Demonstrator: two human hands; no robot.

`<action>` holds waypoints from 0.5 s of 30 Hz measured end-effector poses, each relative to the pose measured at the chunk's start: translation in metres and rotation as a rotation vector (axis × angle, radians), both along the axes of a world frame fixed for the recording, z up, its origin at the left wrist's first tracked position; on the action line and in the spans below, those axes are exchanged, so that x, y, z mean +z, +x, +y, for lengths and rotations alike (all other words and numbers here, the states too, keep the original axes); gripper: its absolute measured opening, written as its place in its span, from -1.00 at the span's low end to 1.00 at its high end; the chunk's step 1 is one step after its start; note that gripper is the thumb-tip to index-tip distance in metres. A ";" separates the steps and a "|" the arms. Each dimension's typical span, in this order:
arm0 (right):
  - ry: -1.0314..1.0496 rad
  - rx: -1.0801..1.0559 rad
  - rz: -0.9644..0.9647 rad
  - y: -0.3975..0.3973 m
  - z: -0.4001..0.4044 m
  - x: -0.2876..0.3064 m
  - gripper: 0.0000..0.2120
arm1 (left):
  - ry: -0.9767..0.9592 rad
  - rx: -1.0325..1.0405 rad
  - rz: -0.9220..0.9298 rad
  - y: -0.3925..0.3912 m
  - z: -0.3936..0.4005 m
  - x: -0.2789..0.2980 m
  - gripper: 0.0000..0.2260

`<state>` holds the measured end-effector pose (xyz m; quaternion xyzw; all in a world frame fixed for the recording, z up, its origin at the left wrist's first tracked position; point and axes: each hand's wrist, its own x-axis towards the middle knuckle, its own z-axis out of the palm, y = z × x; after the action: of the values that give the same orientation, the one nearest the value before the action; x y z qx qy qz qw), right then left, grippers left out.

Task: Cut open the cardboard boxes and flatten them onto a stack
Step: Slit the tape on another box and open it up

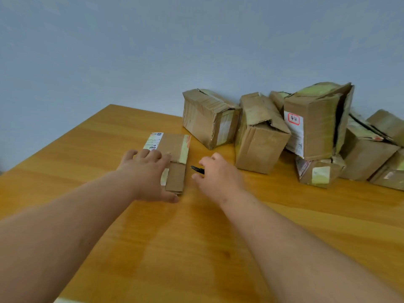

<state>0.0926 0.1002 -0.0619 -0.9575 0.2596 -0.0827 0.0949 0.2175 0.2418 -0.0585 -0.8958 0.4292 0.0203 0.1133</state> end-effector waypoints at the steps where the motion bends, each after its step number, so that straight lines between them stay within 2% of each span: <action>1: -0.012 -0.016 -0.032 -0.009 -0.004 0.005 -0.70 | -0.029 -0.004 -0.001 -0.006 -0.001 0.003 0.05; 9: -0.045 -0.219 -0.217 -0.077 -0.049 0.029 -0.82 | -0.261 -0.067 0.001 -0.050 -0.030 0.036 -0.32; 15: -0.047 -0.401 -0.353 -0.114 -0.090 0.037 -0.81 | -0.339 -0.115 0.039 -0.076 -0.064 0.049 -0.38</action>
<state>-0.0216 0.0099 -0.0251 -0.8595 0.4217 -0.2716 0.0982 0.1415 0.1774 -0.0098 -0.8756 0.4790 -0.0415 -0.0468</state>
